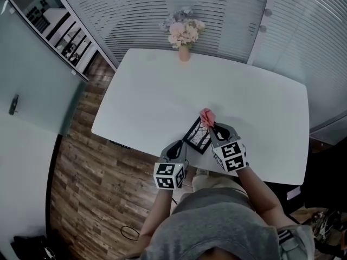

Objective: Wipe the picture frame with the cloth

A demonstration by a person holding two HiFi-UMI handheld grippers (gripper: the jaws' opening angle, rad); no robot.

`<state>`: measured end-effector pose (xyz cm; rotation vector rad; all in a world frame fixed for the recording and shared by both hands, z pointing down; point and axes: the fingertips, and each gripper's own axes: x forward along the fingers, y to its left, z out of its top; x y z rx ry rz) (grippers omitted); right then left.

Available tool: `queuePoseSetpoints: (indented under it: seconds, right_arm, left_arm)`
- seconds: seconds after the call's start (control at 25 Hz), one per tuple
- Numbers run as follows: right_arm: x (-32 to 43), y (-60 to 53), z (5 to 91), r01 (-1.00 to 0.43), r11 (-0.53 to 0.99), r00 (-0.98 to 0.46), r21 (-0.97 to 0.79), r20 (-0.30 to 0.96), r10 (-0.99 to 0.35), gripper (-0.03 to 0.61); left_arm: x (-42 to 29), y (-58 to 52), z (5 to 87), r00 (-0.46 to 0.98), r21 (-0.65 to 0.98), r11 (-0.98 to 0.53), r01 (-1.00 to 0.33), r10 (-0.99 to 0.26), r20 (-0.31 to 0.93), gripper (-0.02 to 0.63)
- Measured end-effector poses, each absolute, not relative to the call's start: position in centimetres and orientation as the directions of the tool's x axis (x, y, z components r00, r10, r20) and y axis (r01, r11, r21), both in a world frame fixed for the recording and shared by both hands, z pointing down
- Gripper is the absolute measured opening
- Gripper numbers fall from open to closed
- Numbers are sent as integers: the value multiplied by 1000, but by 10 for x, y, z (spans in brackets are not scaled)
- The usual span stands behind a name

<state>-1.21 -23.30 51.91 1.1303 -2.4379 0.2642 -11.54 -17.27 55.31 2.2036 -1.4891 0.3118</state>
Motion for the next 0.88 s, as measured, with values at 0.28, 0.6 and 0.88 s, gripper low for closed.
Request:
queuePoseSetpoints:
  seconds: [0.28, 0.6, 0.88]
  right_arm:
    - [-18, -253, 545, -761, 647, -531, 48, 528, -663, 29]
    - [-20, -270, 574, -756, 646, -478, 102, 588, -652, 29]
    - [-20, -273, 588, -744, 658, -460, 115, 627, -629, 29]
  left_arm:
    - [-111, -183, 575, 431, 263, -343, -902, -757, 492, 84]
    - [-108, -190, 594, 457, 281, -361, -889, -691, 560, 111]
    - [-109, -195, 604, 453, 273, -364, -891, -660, 599, 117]
